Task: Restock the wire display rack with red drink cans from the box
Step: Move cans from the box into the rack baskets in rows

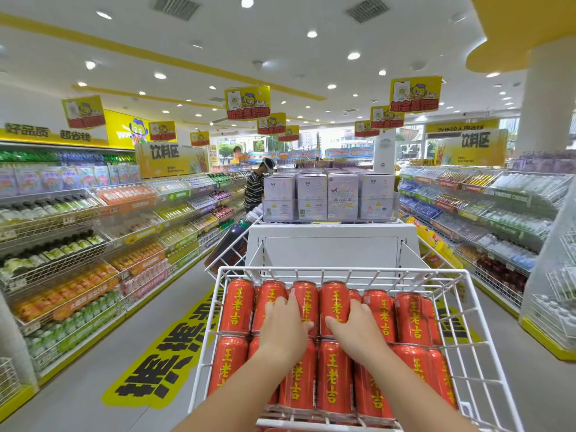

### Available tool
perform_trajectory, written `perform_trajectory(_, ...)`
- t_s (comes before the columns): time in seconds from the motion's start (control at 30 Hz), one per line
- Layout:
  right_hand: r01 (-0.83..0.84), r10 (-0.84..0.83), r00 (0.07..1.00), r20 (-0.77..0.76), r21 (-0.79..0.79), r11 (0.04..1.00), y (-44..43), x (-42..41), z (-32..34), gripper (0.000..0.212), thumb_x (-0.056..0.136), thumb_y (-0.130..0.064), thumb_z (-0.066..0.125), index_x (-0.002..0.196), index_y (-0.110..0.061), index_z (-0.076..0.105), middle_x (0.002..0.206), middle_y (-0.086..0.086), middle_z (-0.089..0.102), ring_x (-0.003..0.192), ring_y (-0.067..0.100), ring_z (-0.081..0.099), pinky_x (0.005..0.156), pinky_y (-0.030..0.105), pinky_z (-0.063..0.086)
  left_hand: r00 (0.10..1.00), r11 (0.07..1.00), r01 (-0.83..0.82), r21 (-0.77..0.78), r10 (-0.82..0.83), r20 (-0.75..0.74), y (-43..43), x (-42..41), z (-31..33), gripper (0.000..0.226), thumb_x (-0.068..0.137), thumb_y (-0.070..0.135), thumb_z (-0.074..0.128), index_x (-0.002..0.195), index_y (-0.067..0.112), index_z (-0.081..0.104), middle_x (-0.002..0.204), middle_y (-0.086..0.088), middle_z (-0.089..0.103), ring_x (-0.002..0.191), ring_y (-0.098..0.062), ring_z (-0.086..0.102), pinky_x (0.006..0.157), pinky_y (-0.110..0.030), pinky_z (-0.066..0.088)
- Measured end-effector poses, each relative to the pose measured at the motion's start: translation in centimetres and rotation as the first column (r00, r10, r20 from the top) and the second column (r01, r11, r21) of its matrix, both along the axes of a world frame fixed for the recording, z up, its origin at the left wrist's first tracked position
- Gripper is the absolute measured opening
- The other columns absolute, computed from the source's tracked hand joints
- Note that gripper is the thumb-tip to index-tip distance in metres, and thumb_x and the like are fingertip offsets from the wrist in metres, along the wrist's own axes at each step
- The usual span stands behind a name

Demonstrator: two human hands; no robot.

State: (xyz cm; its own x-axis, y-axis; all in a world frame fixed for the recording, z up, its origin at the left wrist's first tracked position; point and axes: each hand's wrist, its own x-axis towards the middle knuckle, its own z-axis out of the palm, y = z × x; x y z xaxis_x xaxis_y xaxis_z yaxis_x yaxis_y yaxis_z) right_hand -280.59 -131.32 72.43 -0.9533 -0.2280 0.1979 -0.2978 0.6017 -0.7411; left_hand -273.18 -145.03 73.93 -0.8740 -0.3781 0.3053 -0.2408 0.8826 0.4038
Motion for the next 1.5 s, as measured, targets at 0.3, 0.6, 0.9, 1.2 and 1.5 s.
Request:
perform_trajectory(0.3, 0.014, -0.013, 0.999, -0.051, 0.02, 1.0, -0.1, 0.6, -0.2, 0.049, 0.082, -0.053, 0.063, 0.117, -0.019, 0.054, 0.111, -0.001, 0.048, 0.098, 0.019, 0.057, 0.085, 0.038, 0.053, 0.999, 1.0, -0.008, -0.014, 0.007, -0.038, -0.4, 0.6, -0.3, 0.057, 0.103, 0.044, 0.054, 0.147, 0.012, 0.043, 0.136, -0.003, 0.04, 0.126, -0.021, 0.037, 0.104, -0.031, 0.04)
perform_trajectory(0.6, 0.017, -0.018, 1.0, 0.001, 0.207, 0.978, -0.1, 0.6, 0.8, 0.073, 0.088, -0.058, 0.056, 0.14, -0.009, 0.04, 0.139, 0.008, 0.043, 0.119, 0.028, 0.054, 0.096, 0.041, 0.05, 0.999, 0.989, -0.043, -0.139, 0.041, -0.019, -0.1, 1.5, -0.4, 0.056, 0.105, 0.049, 0.045, 0.15, 0.015, 0.04, 0.148, -0.006, 0.036, 0.131, -0.023, 0.036, 0.107, -0.033, 0.039)
perform_trajectory(0.9, 0.025, 0.009, 0.996, -0.093, 0.357, 0.934, 1.9, 2.7, 2.1, 0.093, 0.087, -0.065, 0.052, 0.157, -0.017, 0.016, 0.161, 0.013, 0.024, 0.144, 0.033, 0.029, 0.113, 0.047, 0.035, 0.999, 0.959, 0.028, -0.281, -0.022, 0.026, -1.2, 4.2, 0.4, 0.07, 0.1, 0.052, 0.051, 0.159, 0.023, 0.027, 0.158, -0.008, 0.031, 0.14, -0.029, 0.034, 0.11, -0.041, 0.041)
perform_trajectory(1.2, 0.113, 0.081, 0.938, -0.338, 0.516, 0.849, 2.5, 9.0, 2.2, 0.086, 0.089, -0.071, 0.039, 0.158, -0.027, 0.015, 0.163, 0.009, 0.02, 0.151, 0.028, 0.018, 0.121, 0.042, 0.015, 0.991, 0.917, 0.116, -0.382, -0.082, 0.103, -2.2, 11.2, 0.5, 0.095, 0.089, 0.07, 0.05, 0.163, 0.028, 0.006, 0.17, -0.009, 0.006, 0.156, -0.034, 0.006, 0.125, -0.054, 0.011)
perform_trajectory(1.5, 0.172, 0.095, 0.917, -0.387, 0.6, 0.781, 3.5, 18.1, 1.4, 0.095, 0.084, -0.078, 0.024, 0.16, -0.025, 0.003, 0.167, 0.006, 0.002, 0.154, 0.026, 0.0, 0.124, 0.045, 0.005, 0.974, 0.882, 0.226, -0.414, -0.195, 0.117, -3.6, 17.5, 0.0, 0.116, 0.08, 0.085, 0.04, 0.163, 0.019, -0.007, 0.17, -0.011, -0.011, 0.156, -0.034, -0.014, 0.124, -0.059, 0.0)
